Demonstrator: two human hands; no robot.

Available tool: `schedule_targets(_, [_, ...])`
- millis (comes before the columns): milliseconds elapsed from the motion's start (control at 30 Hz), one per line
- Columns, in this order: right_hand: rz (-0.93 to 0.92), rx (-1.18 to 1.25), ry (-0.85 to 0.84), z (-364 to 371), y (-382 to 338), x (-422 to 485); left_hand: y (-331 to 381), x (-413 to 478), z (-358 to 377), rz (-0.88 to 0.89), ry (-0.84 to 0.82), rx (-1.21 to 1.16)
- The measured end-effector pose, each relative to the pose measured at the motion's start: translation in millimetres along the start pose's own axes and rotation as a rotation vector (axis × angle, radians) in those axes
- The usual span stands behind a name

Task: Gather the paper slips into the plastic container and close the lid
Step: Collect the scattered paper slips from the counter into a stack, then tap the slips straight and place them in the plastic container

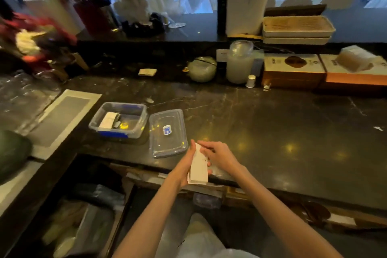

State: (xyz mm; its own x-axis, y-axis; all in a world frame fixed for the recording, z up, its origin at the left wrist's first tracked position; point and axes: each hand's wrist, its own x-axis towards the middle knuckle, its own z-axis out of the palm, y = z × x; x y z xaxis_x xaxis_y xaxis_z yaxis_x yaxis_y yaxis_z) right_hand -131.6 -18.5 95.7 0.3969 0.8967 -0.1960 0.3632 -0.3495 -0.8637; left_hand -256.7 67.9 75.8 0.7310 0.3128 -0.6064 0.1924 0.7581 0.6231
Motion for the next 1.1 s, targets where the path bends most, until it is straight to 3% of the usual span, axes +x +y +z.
schedule_targets(167, [0.107,0.317,-0.005,66,-52,29,39,-22,-53,0.254,0.230,-0.138])
schedule_targets(300, [0.276,0.442,-0.208,131,-98,48,82,-42,-115,0.456,0.453,-0.220])
schedule_targets(367, [0.458,0.779,-0.266,171,-124,59,101,-58,-150,0.556,0.543,-0.223])
schedule_targets(467, [0.658,1.260,-0.399,225,-169,79,132,-81,-206,0.748,0.636,-0.151])
schedule_targets(633, [0.722,1.481,-0.451,285,-234,119,173,-117,-277,0.848,0.636,0.154])
schedule_targets(767, [0.719,1.501,-0.494,310,-253,145,202,-127,-314,0.832,0.666,0.217])
schedule_targets(833, [0.722,1.417,-0.430,316,-255,157,212,-123,-328,0.841,0.680,0.164])
schedule_targets(967, [0.566,1.015,-0.151,304,-255,186,226,-100,-342,0.803,0.645,0.115])
schedule_targets(1100, [0.345,0.552,0.006,262,-241,226,238,-63,-345,0.774,0.581,0.145])
